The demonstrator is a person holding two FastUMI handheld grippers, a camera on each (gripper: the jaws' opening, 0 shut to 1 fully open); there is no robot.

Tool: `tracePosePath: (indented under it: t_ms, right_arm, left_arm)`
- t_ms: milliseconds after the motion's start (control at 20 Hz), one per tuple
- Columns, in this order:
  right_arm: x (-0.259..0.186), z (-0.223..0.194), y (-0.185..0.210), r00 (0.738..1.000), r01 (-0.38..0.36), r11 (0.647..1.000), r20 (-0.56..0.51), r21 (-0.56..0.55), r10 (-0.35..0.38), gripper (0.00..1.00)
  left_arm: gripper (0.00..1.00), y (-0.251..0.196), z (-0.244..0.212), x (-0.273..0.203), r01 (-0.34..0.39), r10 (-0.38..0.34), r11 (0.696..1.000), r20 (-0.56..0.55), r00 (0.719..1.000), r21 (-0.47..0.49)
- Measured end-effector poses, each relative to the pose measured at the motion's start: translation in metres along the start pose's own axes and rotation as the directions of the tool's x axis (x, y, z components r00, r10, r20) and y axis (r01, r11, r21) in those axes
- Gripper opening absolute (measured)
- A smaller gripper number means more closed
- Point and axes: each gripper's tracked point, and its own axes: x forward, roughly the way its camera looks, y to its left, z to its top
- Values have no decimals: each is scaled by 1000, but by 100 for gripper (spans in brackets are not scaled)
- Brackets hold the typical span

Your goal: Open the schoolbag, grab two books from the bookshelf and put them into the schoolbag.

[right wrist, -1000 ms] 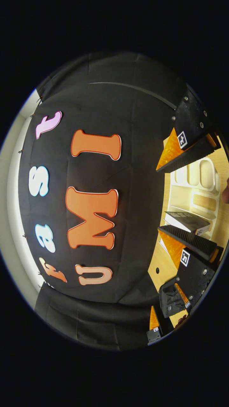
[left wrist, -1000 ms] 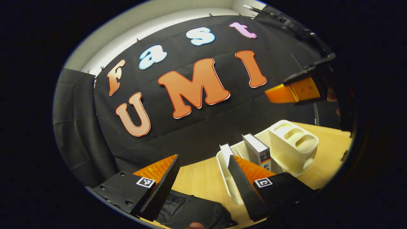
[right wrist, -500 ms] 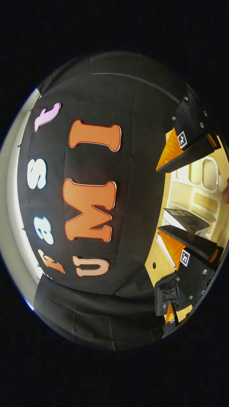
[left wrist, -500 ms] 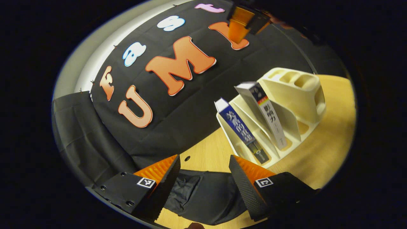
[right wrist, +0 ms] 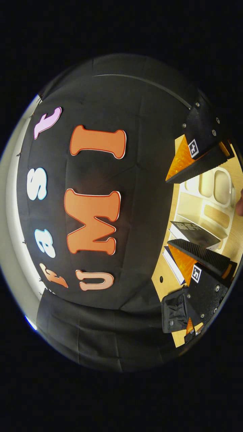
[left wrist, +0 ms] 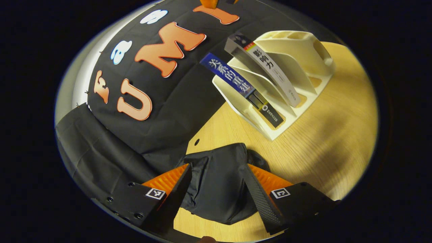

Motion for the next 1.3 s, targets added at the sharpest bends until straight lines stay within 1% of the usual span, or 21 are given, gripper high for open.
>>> tracePosePath:
  t_ms: [100,250,400,600,700,750,800,850,900,950,1000,1050,1100,1150,1200,1250,1300]
  right_arm:
    - [1,-2,-4,1000,0,1000,-6,11,0,98]
    - [2,-1,-11,1000,16,1000,-4,5,-16,98]
    - [3,-3,-12,1000,13,1000,-14,20,-12,98]
    - [5,3,-11,1000,13,1000,-3,7,-13,98]
    - [5,4,-9,1000,7,1000,-7,5,-7,98]
    - [5,6,-9,1000,8,1000,-5,1,-8,98]
    - [5,8,-7,1000,9,1000,-3,-4,-9,98]
    - [4,10,-6,1000,11,1000,0,-8,-11,98]
    - [4,13,-4,1000,10,1000,2,-15,-10,98]
    - [5,14,-3,1000,19,1000,0,-24,-19,98]
    - [7,15,-2,1000,27,999,-3,-31,-27,98]
    - [8,17,1,999,37,999,-8,-35,-38,98]
    - [10,19,6,999,40,999,-11,-37,-40,98]
    - [12,22,10,999,47,998,-14,-42,-48,98]
    - [15,24,14,998,56,997,-18,-51,-57,98]
    - [18,27,18,997,73,996,-24,-58,-75,98]
    - [20,28,25,996,80,995,-33,-55,-82,98]
  left_arm:
    - [97,-6,-13,8,16,-15,1000,-40,999,17]
    - [97,-12,-36,17,14,-13,1000,-114,993,8]
    - [96,-8,-40,27,-25,30,999,-125,992,36]
    - [95,2,-43,39,-58,69,995,-146,987,81]
    - [91,5,-46,47,-56,68,995,-162,985,81]
    - [84,6,-46,50,-55,69,995,-169,983,83]
    - [80,7,-47,54,-50,65,995,-177,982,88]
    - [72,9,-49,58,-44,59,995,-184,981,87]
    - [69,10,-50,63,-31,46,996,-192,980,83]
    - [58,10,-53,66,-17,31,997,-200,979,73]
    - [61,9,-55,70,1,11,998,-201,979,62]
    - [50,12,-55,72,17,-5,998,-203,979,54]
    - [36,17,-52,74,27,-19,999,-195,981,39]
    - [25,23,-49,74,41,-36,999,-187,982,22]
    - [20,29,-45,73,61,-60,998,-173,983,0]
    - [12,32,-44,72,93,-95,995,-171,981,-22]
    - [11,37,-41,70,121,-125,992,-160,979,-37]
